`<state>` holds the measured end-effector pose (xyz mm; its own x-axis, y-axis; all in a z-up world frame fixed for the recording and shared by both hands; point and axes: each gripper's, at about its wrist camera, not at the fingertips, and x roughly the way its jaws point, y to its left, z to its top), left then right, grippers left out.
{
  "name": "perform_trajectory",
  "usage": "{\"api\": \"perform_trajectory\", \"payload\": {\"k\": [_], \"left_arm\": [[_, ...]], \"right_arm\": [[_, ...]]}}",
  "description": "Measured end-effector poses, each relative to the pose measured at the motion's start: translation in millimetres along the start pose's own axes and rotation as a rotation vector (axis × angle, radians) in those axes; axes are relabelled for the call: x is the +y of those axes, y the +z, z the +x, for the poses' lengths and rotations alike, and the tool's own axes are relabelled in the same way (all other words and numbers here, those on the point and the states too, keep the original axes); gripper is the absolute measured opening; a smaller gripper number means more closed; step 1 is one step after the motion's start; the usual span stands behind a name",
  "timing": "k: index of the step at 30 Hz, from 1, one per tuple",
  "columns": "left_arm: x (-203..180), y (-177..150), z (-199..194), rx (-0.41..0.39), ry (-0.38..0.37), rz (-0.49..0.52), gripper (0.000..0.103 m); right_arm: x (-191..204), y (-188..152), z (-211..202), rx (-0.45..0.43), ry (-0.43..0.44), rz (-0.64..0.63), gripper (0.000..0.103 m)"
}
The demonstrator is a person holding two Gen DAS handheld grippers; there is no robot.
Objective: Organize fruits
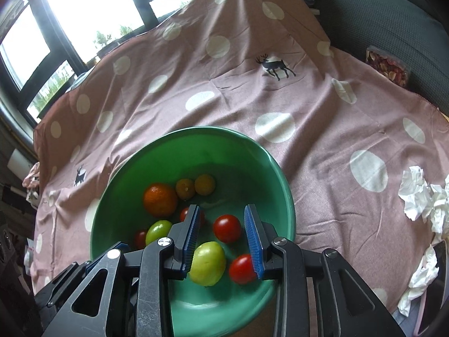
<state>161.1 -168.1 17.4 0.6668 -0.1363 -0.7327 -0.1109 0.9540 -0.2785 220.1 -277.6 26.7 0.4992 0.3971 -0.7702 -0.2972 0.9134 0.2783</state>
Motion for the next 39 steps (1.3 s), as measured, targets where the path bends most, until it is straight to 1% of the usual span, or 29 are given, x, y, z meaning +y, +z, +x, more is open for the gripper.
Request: {"api": "perform_trajectory", "payload": {"k": [1, 2, 3, 6, 8, 9, 10, 11, 12, 15, 18, 23, 27, 30, 39], "left_arm": [[-1, 0, -2, -0.003, -0.002, -0.001, 0.070], [-1, 0, -5, -0.008, -0.010, -0.005, 0.077], [0, 1, -8, -0.016, -0.020, -0.015, 0.084], [1, 3, -16, -0.028, 0.013, -0.035, 0.087], [3, 5, -23, -0.038, 0.013, -0.046, 0.089], [3, 5, -27, -0.043, 0.014, -0.049, 0.095], [4, 6, -30, -0.049, 0.027, -0.049, 0.101], [5, 5, -34, -0.066, 0.036, -0.050, 0.103], [6, 5, -37, -0.078, 0.041, -0.051, 0.103], [13, 4, -42, -0.073, 0.063, -0.076, 0.103], [18, 3, -49, -0.088, 0.078, -0.096, 0.103], [21, 1, -55, -0.113, 0.102, -0.091, 0.103], [24, -1, -51, -0.094, 0.097, -0.082, 0.103], [23, -3, -50, -0.099, 0.100, -0.084, 0.103], [24, -4, -51, -0.106, 0.106, -0.087, 0.103]], "right_arm": [[0, 0, -2, -0.007, 0.005, 0.003, 0.047], [0, 1, -3, -0.014, 0.014, 0.008, 0.053], [0, 1, -5, -0.020, 0.027, 0.015, 0.058], [0, 2, -11, -0.047, 0.058, 0.035, 0.062], [-1, 3, -16, -0.067, 0.074, 0.041, 0.065], [-2, 4, -17, -0.077, 0.082, 0.049, 0.070], [-3, 4, -20, -0.088, 0.094, 0.059, 0.072], [-4, 5, -22, -0.096, 0.100, 0.067, 0.075], [-3, 5, -23, -0.102, 0.100, 0.071, 0.077], [1, 5, -28, -0.125, 0.093, 0.057, 0.077], [3, 5, -31, -0.137, 0.098, 0.047, 0.078], [5, 5, -35, -0.153, 0.075, 0.035, 0.080], [4, 4, -34, -0.148, 0.069, 0.040, 0.080], [3, 4, -31, -0.138, 0.039, 0.044, 0.080], [1, 4, -26, -0.111, 0.023, 0.049, 0.081]]}}
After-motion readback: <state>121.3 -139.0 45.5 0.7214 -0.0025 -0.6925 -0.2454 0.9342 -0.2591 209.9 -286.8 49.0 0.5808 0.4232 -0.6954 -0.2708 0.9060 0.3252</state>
